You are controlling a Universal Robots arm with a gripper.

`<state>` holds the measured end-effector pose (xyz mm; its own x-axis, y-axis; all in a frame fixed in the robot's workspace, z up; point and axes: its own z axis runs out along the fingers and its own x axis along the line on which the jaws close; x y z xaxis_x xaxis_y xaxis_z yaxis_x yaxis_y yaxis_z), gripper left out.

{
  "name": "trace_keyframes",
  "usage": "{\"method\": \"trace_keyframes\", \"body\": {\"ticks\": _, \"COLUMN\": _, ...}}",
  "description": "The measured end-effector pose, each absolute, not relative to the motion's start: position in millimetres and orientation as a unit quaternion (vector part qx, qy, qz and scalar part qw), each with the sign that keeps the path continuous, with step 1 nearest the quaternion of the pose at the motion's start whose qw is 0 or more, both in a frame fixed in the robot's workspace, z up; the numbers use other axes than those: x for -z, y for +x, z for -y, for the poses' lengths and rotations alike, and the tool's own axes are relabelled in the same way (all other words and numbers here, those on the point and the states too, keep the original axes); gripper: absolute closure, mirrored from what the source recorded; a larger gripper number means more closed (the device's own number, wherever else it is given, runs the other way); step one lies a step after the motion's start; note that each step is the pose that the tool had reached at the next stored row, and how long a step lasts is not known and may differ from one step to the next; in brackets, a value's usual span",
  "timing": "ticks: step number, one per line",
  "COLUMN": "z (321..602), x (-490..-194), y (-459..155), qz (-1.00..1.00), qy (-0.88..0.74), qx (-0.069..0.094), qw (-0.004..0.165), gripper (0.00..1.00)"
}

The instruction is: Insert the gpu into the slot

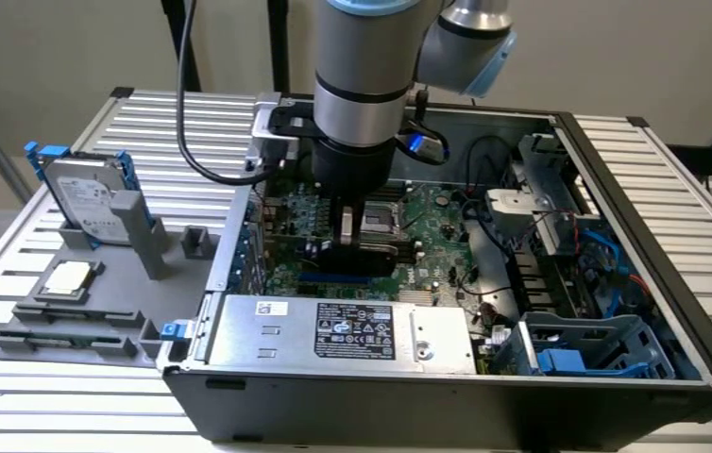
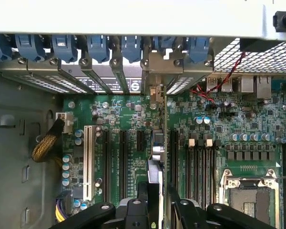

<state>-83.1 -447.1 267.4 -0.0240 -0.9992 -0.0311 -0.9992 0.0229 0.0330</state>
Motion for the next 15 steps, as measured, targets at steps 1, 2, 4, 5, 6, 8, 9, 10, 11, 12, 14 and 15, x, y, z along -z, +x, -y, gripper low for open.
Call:
{"method": "trace_keyframes", "body": {"ticks": 1, "z": 447.1, "x": -267.1, "y": -83.2, "qz": 0.715, "qy": 0.699, "qx": 0.023, "qw": 0.001, "gripper": 0.74}}
{"method": "trace_keyframes", "body": {"ticks": 2, "z": 447.1, "x": -266.6, "y": -83.4, "qz": 0.714, "qy": 0.700, "qx": 0.023, "qw": 0.000, "gripper": 0.74}}
{"method": "trace_keyframes", "body": {"ticks": 4, "z": 447.1, "x": -265.4, "y": -83.7, "qz": 0.713, "qy": 0.700, "qx": 0.023, "qw": 0.001, "gripper": 0.74}}
{"method": "trace_keyframes", "body": {"ticks": 5, "z": 447.1, "x": -264.8, "y": -83.9, "qz": 0.713, "qy": 0.701, "qx": 0.023, "qw": 0.001, "gripper": 0.74}}
{"method": "trace_keyframes", "body": {"ticks": 6, "z": 447.1, "x": -264.3, "y": -84.2, "qz": 0.713, "qy": 0.701, "qx": 0.023, "qw": 0.001, "gripper": 0.74}}
{"method": "trace_keyframes", "body": {"ticks": 8, "z": 447.1, "x": -263.4, "y": -84.4, "qz": 0.712, "qy": 0.701, "qx": 0.023, "qw": 0.001, "gripper": 0.74}}
{"method": "trace_keyframes", "body": {"ticks": 9, "z": 447.1, "x": -263.0, "y": -84.5, "qz": 0.712, "qy": 0.701, "qx": 0.023, "qw": 0.001, "gripper": 0.74}}
{"method": "trace_keyframes", "body": {"ticks": 10, "z": 447.1, "x": -262.5, "y": -84.5, "qz": 0.712, "qy": 0.701, "qx": 0.023, "qw": 0.001, "gripper": 0.74}}
{"method": "trace_keyframes", "body": {"ticks": 11, "z": 447.1, "x": -262.0, "y": -84.6, "qz": 0.712, "qy": 0.701, "qx": 0.023, "qw": 0.001, "gripper": 0.74}}
{"method": "trace_keyframes", "body": {"ticks": 12, "z": 447.1, "x": -261.5, "y": -84.6, "qz": 0.712, "qy": 0.701, "qx": 0.023, "qw": 0.001, "gripper": 0.74}}
{"method": "trace_keyframes", "body": {"ticks": 14, "z": 447.1, "x": -260.3, "y": -84.6, "qz": 0.712, "qy": 0.701, "qx": 0.023, "qw": 0.001, "gripper": 0.74}}
{"method": "trace_keyframes", "body": {"ticks": 15, "z": 447.1, "x": -259.8, "y": -84.6, "qz": 0.712, "qy": 0.701, "qx": 0.023, "qw": 0.001, "gripper": 0.74}}
